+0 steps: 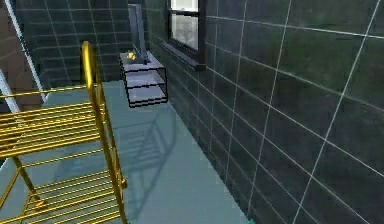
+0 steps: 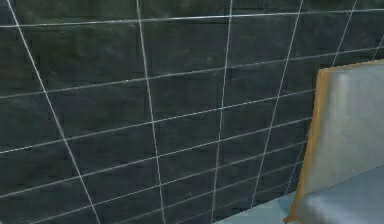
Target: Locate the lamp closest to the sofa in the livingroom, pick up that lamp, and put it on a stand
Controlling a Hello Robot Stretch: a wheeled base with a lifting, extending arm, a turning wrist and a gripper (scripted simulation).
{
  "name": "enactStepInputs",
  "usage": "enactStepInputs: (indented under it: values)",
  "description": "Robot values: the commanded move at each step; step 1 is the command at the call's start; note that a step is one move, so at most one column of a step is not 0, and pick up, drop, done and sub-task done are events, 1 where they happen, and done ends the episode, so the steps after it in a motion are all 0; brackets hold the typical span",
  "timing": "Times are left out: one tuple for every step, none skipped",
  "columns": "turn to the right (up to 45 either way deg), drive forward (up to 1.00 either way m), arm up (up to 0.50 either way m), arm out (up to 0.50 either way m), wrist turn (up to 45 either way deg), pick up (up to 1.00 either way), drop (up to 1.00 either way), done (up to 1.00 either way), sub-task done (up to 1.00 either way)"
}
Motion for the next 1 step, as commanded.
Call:
enactStepInputs:
  values:
    - [0.0,0.9,0.0,0.0,0.0,0.0,0.0,0.0,0.0]
